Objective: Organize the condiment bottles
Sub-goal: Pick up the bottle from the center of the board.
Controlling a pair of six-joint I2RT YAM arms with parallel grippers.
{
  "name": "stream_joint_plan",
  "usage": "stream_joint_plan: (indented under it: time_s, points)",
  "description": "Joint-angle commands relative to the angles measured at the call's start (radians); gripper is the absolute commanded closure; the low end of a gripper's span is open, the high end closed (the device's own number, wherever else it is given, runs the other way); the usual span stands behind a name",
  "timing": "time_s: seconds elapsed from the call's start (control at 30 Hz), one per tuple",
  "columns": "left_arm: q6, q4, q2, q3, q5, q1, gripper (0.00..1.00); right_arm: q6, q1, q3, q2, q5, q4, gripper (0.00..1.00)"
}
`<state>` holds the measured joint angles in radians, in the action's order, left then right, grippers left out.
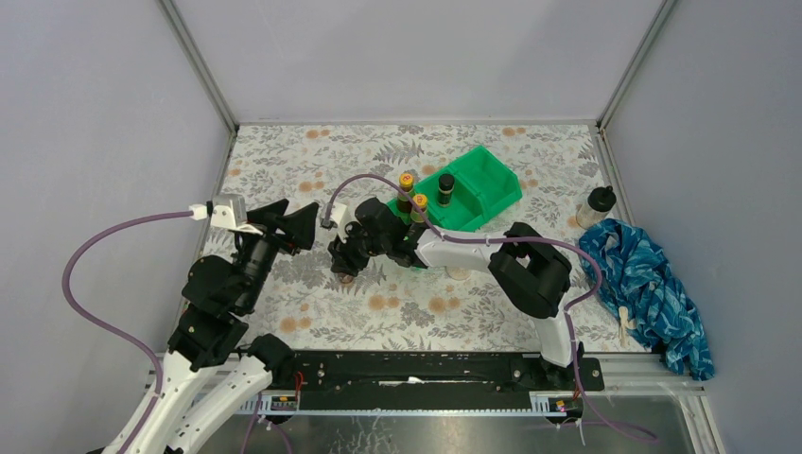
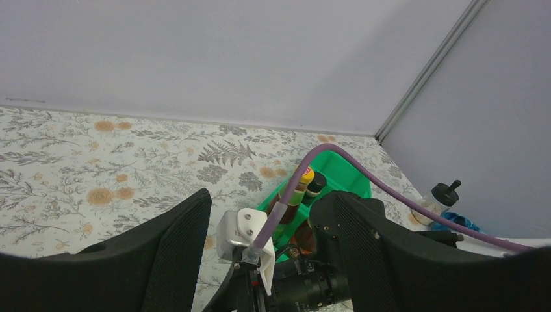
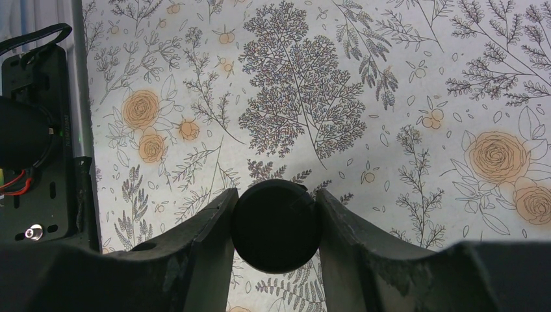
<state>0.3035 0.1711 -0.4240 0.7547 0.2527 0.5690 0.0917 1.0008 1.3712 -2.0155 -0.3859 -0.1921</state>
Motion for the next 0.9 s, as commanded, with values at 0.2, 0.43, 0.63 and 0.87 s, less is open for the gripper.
stream_joint_plan:
  time_s: [0.2,0.43,0.63,0.87]
  points:
    - [-0.014,-0.036,0.022,-0.025,0.031,0.004,0.26,-0.017,-0.007,-0.037,0.076,-0.008,-0.037,1.0]
    - [-0.026,-0.03,0.03,-0.034,0.066,0.004,0.26,-0.022,-0.005,-0.067,0.13,0.0,-0.047,1.0]
    - [-0.033,-0.03,0.045,-0.044,0.088,0.005,0.26,-0.025,-0.002,-0.092,0.182,0.009,-0.053,1.0]
    - [-0.036,-0.029,0.05,-0.052,0.11,0.005,0.26,-0.014,0.005,-0.114,0.247,0.033,-0.042,1.0]
